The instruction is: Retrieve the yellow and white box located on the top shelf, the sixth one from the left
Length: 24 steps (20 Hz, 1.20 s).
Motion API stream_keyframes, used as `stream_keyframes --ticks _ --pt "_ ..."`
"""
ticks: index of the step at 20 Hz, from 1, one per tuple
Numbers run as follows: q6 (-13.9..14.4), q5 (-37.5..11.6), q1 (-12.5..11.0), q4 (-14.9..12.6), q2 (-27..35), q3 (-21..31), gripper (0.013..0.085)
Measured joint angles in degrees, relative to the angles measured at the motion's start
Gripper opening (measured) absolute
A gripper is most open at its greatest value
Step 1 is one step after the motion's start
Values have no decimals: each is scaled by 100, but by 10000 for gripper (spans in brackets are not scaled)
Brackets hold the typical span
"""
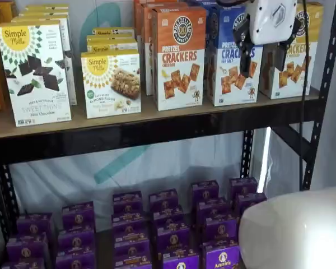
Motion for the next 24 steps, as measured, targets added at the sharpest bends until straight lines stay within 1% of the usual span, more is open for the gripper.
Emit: stream_keyframes --ticks 3,8,13,14,15,18,24 --pt "-329 -329 -346 -79 161 -93 850" --pt "-825 -647 -885 -30 417 -299 850" --pt "-1371 -880 -1491 201 681 -525 850" --pt "-1480 -927 -1608 257 731 -571 850" --pt "-1627 -980 -1774 338 803 -642 850" --pt "-1960 -1081 -2137 517 991 -839 850" --pt "-2405 -1212 -2633 734 1298 -1234 850"
